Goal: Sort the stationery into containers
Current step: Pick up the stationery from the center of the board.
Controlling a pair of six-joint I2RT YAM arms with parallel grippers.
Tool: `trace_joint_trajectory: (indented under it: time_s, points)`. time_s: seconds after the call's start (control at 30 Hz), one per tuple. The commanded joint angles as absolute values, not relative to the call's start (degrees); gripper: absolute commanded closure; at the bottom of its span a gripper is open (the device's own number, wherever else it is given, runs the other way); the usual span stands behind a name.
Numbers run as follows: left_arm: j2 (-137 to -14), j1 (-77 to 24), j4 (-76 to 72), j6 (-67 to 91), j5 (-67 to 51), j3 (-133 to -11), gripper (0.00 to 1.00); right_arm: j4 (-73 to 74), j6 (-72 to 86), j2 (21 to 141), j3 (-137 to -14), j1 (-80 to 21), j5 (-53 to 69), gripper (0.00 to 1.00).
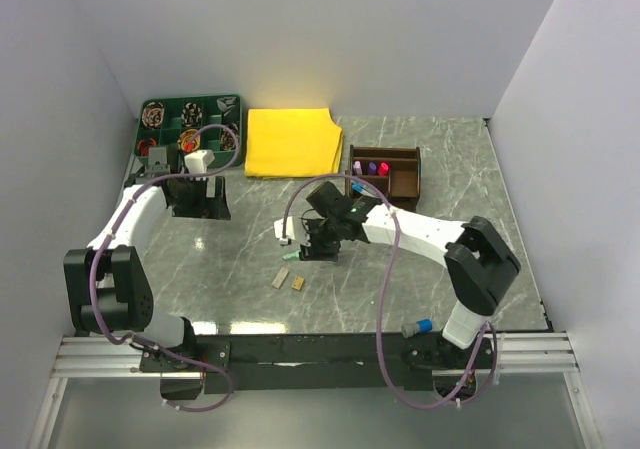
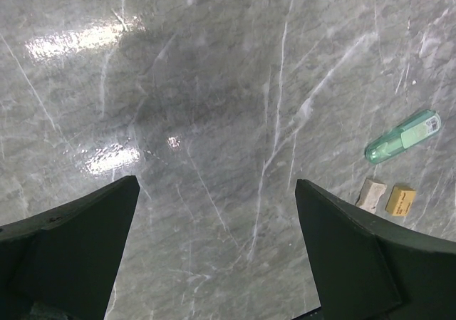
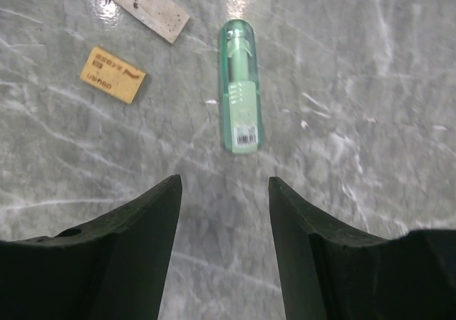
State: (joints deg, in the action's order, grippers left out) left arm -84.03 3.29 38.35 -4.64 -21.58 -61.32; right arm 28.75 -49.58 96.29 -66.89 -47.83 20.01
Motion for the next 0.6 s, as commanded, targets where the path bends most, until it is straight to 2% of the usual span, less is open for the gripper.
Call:
trace_joint_trajectory:
  time_s: [0.0, 0.57]
  points:
    - [-83.8, 3.3, 38.7, -4.0, -22.7, -63.8, 0.01, 25.2, -52.0, 99.5, -69.3, -48.2, 21.0, 0.39]
    - [-81.6, 3.8, 39.1, -4.1, -22.5, -61.3, 0.01, 24.1, -53.1, 105.8, -71.7, -48.1, 23.2, 0.43]
